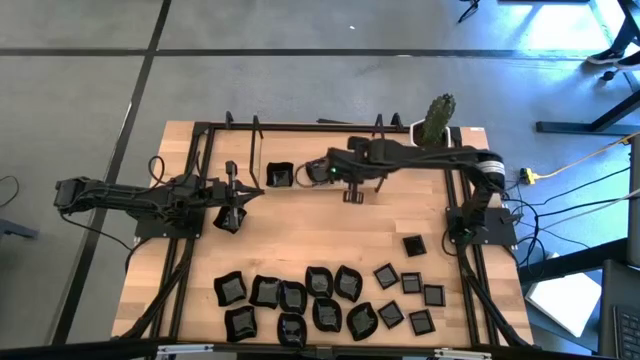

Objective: Pick & Place Mini shaped plates
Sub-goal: Stack the black square plate on top of the black square plate on the shelf

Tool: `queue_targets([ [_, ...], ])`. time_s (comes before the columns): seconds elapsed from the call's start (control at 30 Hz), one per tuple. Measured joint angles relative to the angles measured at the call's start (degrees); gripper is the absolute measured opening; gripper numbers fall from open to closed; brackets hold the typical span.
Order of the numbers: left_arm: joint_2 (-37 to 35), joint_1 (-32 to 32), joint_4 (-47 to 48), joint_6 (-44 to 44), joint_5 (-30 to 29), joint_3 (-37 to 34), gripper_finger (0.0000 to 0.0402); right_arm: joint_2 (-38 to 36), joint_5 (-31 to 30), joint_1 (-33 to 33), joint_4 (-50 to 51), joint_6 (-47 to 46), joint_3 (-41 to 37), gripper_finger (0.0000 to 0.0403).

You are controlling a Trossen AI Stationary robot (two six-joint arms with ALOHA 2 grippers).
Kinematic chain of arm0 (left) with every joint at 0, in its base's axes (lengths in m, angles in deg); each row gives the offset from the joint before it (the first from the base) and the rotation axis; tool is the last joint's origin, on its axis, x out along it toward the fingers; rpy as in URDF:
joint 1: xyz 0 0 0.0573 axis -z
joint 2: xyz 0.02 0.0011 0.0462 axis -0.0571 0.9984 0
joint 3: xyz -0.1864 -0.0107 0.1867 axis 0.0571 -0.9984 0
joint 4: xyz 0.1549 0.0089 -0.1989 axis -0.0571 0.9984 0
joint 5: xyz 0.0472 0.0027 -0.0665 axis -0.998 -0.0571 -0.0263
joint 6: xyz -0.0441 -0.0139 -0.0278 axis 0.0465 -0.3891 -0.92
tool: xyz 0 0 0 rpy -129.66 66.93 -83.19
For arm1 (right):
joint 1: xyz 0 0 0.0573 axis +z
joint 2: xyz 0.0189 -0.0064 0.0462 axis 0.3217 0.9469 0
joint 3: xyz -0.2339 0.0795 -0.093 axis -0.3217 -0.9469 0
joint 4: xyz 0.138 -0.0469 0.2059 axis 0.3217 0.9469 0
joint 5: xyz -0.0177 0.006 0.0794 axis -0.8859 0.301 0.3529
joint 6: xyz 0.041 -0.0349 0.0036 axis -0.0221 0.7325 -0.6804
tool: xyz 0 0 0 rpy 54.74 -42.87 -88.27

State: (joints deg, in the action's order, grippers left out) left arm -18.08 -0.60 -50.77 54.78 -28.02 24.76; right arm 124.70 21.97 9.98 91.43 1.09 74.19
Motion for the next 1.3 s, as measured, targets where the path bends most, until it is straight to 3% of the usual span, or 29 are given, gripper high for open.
queue_targets([
  [0.37, 0.01, -0.01, 0.1, 0.35, -0.02, 0.0, 0.0006, 0.64, 0.31, -8.01, -0.69, -2.44, -6.67, 0.0014],
  [1.1, 0.02, -0.01, 0.04, 0.46, -0.02, 0.0, 0.0006, 0.6, 0.73, -8.35, -8.47, 0.68, -12.28, 0.0021],
  [1.3, 0.01, 0.0, 0.04, 0.46, -0.04, 0.0, 0.0006, 0.6, 5.35, -8.37, -8.43, 1.75, -12.28, 0.0018],
])
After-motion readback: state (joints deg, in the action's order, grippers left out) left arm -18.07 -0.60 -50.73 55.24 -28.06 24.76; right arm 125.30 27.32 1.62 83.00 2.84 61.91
